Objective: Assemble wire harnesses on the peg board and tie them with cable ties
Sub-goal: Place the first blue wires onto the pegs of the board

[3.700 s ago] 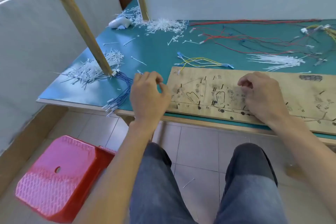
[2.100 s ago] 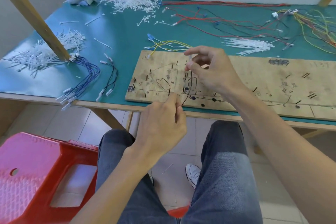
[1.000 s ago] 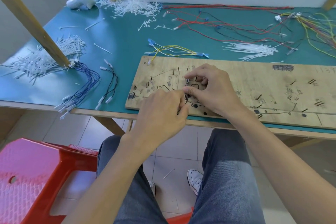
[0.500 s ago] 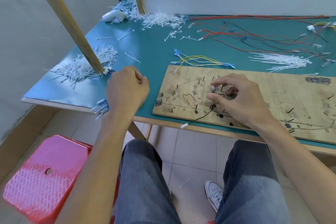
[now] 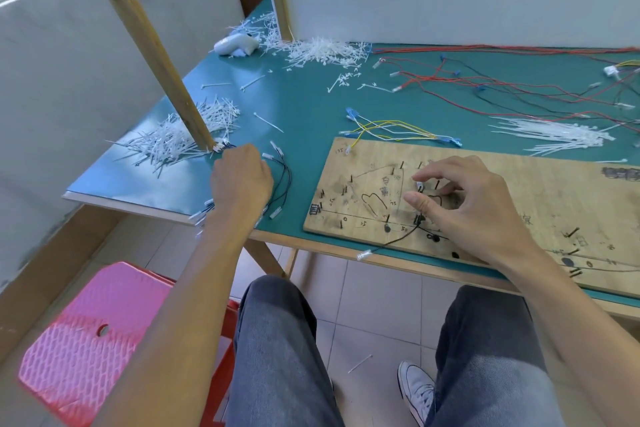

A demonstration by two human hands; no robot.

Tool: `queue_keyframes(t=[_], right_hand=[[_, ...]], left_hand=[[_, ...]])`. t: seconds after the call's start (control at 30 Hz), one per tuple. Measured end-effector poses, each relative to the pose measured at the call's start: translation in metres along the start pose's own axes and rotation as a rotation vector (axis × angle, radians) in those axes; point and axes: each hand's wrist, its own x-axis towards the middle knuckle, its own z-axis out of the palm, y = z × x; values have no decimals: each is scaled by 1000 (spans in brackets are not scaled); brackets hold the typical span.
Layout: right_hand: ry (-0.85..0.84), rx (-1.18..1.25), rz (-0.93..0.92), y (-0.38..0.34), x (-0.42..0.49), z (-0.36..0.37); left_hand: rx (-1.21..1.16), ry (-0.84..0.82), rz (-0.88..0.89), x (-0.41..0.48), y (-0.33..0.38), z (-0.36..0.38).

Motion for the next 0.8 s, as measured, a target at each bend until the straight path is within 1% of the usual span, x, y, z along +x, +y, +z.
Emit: queue_keyframes(t=[0.1, 0.23, 0.3, 0.37, 0.5, 0.63, 0.73, 0.8], right_hand=[[8, 4, 1, 1, 0, 0], [14, 1, -3, 2, 1, 0], [17, -2, -5, 2, 1, 0], [18, 3, -5, 2, 1, 0], [17, 7, -5, 1, 1, 0], [22, 15, -1, 2, 0, -1], [15, 15, 4, 2, 0, 0], [13, 16, 8, 1, 0, 0]], left_hand=[[-3, 89, 16, -1, 5, 5], [-94, 304, -2, -3, 11, 4], [-124, 389, -43, -1, 12, 2], [-169, 429, -89, 2, 11, 1], [-344, 480, -131, 9, 8, -4], [-448, 450, -172, 18, 1, -11], [-509, 427, -165, 22, 1, -15], [-692, 405, -189, 25, 3, -17]])
